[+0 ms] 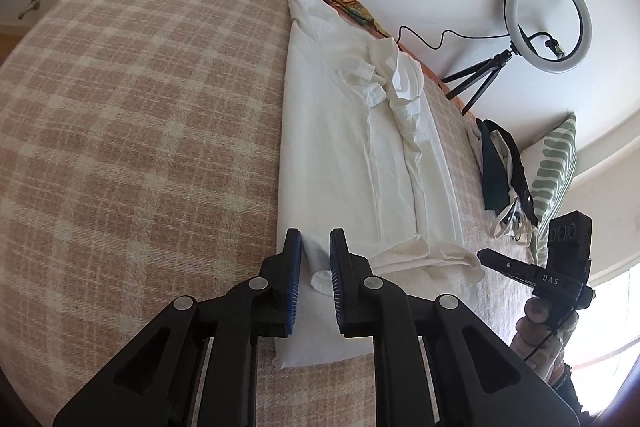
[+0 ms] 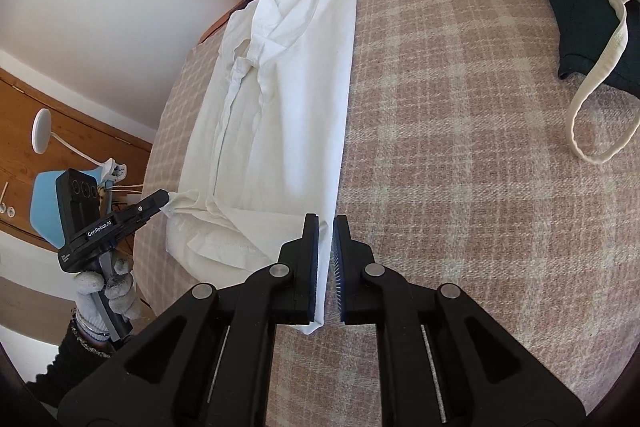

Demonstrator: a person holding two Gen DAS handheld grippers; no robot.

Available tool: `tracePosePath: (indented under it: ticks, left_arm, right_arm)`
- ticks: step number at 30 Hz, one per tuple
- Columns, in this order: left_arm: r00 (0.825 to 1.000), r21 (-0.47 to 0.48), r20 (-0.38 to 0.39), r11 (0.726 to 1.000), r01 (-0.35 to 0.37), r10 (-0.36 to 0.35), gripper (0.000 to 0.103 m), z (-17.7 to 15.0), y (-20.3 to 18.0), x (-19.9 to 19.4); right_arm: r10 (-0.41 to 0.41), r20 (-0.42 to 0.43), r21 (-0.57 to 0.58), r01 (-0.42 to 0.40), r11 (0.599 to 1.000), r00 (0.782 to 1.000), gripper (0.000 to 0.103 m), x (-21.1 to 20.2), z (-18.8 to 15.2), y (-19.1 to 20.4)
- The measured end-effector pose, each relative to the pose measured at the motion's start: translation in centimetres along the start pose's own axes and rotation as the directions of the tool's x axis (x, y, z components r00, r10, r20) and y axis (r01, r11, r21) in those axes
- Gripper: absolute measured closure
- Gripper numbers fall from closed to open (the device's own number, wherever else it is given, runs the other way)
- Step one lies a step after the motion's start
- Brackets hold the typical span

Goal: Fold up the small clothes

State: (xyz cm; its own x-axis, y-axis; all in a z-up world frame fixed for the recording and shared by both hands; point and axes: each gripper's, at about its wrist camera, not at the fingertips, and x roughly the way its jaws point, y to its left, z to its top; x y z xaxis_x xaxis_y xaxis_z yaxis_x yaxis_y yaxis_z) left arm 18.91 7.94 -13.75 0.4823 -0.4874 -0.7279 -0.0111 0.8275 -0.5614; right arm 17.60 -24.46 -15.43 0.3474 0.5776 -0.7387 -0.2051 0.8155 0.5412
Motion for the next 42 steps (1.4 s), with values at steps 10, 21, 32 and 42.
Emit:
tracePosePath:
  ticks: [10,21,32,42]
  left_arm:
    - [0.994,0.194,-0.076,0.977,0.09,-0.076,0.09,-2.9,-3.1,-1.0]
    - [0.992,0.126,-0.112,0.989,0.078,-0.064,0.09,-1.3,-2.8,3.2]
    - [0.991,0.181,0.082,0.976,-0.117,0.104,0.062,0.3,-1.6,1.2]
    - [0.966,0.341,0.144,0.905,-0.253,0.216,0.062,-0.1,-3.8,2.4]
  right_arm:
    - [0.022,-0.081,-0.277,-0.044,0.96,0.996,0.093,1.0,-3.2,5.0]
    - [-0.018,-0.056,-0.3,0.0,0.954,0.998,0.093,4.0,-0.8,6.3]
    - [-0.098,0.025,-0.228,0.101,0.968,0.995,0.08,1.9,1.6,3.7]
    - [-0.16,0.037,-0.229,0.164,0.959,0.986,0.065,2.9,1.5,3.5]
